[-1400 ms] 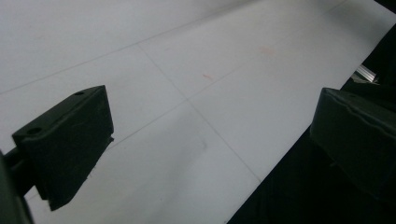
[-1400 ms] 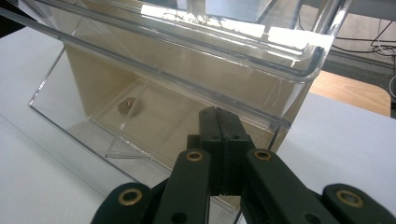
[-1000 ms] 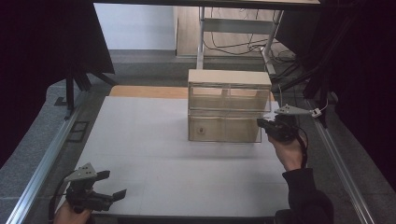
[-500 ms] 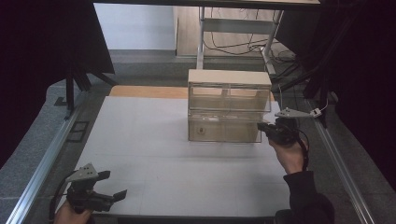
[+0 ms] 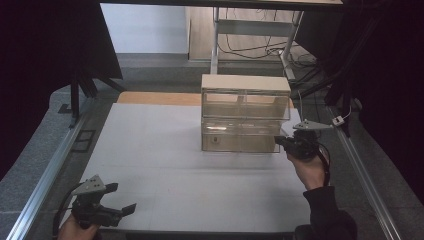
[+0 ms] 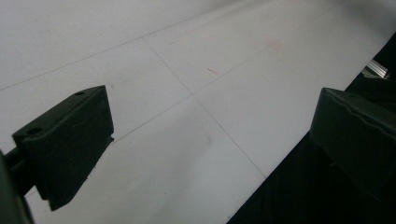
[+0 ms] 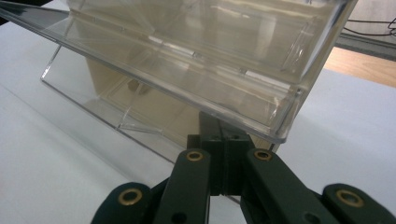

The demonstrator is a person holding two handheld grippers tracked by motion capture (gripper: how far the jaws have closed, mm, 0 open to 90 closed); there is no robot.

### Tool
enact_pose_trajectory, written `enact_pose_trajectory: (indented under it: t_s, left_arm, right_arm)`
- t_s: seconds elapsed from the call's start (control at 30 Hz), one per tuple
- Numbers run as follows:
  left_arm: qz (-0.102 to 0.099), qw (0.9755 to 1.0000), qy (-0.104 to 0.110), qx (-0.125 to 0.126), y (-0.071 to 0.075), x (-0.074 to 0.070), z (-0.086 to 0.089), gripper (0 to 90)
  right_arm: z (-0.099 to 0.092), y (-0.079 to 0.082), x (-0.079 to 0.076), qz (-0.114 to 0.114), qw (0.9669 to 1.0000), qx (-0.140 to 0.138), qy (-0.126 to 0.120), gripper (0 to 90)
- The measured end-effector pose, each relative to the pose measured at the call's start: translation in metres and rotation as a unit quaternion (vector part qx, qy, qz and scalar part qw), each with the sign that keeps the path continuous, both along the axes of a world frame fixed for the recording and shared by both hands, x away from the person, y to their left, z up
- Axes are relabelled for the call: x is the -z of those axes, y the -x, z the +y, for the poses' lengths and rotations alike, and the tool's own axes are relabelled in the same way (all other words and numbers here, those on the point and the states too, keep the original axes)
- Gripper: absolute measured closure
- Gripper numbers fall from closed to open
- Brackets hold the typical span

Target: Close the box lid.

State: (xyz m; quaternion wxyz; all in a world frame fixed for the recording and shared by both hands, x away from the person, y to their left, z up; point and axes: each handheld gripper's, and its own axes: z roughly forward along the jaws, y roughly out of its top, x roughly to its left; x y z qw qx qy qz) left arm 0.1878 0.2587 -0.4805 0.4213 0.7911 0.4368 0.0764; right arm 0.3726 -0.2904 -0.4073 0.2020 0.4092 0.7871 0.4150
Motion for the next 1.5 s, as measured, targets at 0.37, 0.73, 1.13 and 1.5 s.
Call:
enact_pose_trajectory:
  t_s: [0.37, 0.73, 1.13, 1.5]
  left_arm:
    - [0.000, 1.0000, -0.003, 0.000, 0.000, 0.000, -0.001, 0.0]
    - [-0.001, 1.0000, -0.006, -0.002, 0.000, 0.000, -0.001, 0.0]
    - [-0.001, 1.0000, -0.008, -0.003, 0.001, 0.000, -0.001, 0.0]
    - [-0.002, 1.0000, -0.008, -0.002, 0.001, 0.000, -0.001, 0.0]
  right_arm:
    - [-0.003, 0.007, 0.009, 0.010, 0.9999, -0.004, 0.007, 89.8]
    - [-0.005, 0.010, 0.018, 0.018, 0.9995, -0.013, 0.023, 89.8]
    - [-0.006, 0.009, 0.030, 0.028, 0.9990, -0.011, 0.034, 89.8]
    - [-0.006, 0.009, 0.035, 0.035, 0.9983, -0.010, 0.044, 89.8]
